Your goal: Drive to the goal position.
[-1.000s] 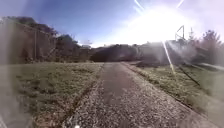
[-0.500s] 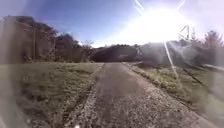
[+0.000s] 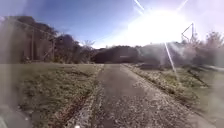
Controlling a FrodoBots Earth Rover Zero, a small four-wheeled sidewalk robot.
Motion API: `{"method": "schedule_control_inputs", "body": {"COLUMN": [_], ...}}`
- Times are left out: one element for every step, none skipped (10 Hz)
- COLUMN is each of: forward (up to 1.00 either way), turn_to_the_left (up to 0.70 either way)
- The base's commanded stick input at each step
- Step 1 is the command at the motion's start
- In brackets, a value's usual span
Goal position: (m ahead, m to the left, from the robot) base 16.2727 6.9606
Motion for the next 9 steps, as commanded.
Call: {"method": "schedule_control_inputs", "body": {"forward": [0.70, 0.70, 0.70, 0.70, 0.70, 0.70, 0.70, 0.70, 0.70], "turn_to_the_left": [-0.35, -0.35, -0.32, -0.29, 0.00, 0.00, 0.00, 0.00, 0.00]}}
